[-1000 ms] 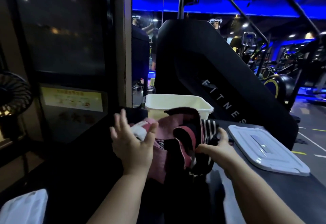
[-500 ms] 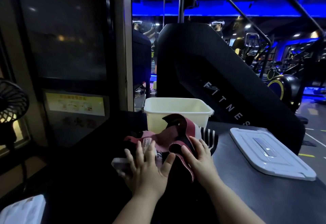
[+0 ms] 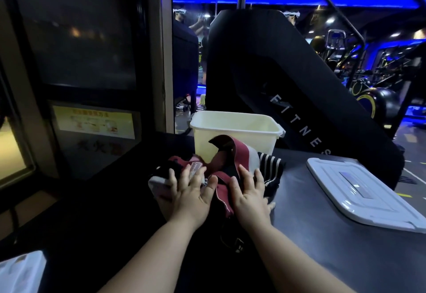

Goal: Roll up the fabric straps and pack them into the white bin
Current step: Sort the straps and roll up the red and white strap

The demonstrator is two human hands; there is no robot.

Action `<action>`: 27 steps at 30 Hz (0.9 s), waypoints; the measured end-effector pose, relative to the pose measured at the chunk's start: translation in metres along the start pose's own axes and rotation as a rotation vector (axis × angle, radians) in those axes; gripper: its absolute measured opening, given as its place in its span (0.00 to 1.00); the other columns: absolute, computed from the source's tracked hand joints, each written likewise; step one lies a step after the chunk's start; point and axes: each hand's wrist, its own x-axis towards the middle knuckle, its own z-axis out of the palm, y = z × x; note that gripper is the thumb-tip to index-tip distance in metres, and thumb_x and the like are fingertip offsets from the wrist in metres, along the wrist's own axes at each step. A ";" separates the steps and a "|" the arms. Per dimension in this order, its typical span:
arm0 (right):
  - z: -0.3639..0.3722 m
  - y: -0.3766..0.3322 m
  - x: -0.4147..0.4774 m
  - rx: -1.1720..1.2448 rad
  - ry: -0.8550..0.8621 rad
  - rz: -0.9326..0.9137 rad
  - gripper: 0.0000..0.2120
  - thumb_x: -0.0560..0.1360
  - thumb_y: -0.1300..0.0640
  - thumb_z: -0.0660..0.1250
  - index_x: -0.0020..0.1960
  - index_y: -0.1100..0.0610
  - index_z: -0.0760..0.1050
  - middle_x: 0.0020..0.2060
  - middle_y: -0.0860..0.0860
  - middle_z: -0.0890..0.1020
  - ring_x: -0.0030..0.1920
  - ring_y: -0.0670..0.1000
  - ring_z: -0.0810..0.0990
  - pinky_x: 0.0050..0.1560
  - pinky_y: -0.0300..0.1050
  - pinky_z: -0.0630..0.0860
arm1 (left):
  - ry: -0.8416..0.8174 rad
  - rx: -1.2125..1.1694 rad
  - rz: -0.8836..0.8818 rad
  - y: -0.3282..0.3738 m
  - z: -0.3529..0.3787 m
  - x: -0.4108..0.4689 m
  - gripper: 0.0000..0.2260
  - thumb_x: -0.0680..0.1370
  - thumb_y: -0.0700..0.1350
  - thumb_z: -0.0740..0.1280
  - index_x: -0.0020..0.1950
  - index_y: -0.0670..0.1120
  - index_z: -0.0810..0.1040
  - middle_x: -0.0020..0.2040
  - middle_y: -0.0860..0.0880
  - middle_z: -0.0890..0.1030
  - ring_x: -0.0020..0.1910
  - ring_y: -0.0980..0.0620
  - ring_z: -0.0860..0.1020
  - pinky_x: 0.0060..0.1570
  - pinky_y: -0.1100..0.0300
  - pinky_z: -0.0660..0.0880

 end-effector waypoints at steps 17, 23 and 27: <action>-0.066 0.011 -0.002 -0.134 0.030 -0.202 0.33 0.69 0.30 0.65 0.71 0.38 0.67 0.77 0.41 0.58 0.79 0.55 0.43 0.75 0.67 0.45 | 0.217 -0.217 0.175 0.020 -0.032 -0.033 0.21 0.72 0.68 0.61 0.48 0.53 0.80 0.46 0.56 0.80 0.52 0.52 0.77 0.51 0.58 0.72; -0.059 0.016 0.000 -0.083 0.112 -0.259 0.21 0.75 0.43 0.68 0.66 0.44 0.75 0.59 0.45 0.80 0.67 0.49 0.72 0.72 0.60 0.61 | -0.045 -0.294 -0.002 0.026 -0.025 -0.032 0.17 0.77 0.56 0.68 0.58 0.45 0.76 0.42 0.54 0.77 0.44 0.53 0.76 0.41 0.61 0.68; -0.072 0.014 0.003 0.133 0.336 -0.285 0.06 0.76 0.50 0.69 0.49 0.47 0.84 0.36 0.41 0.82 0.44 0.49 0.81 0.45 0.45 0.74 | -0.026 -0.487 -0.044 0.018 -0.023 -0.024 0.11 0.78 0.49 0.68 0.55 0.44 0.80 0.43 0.49 0.83 0.44 0.51 0.81 0.46 0.61 0.76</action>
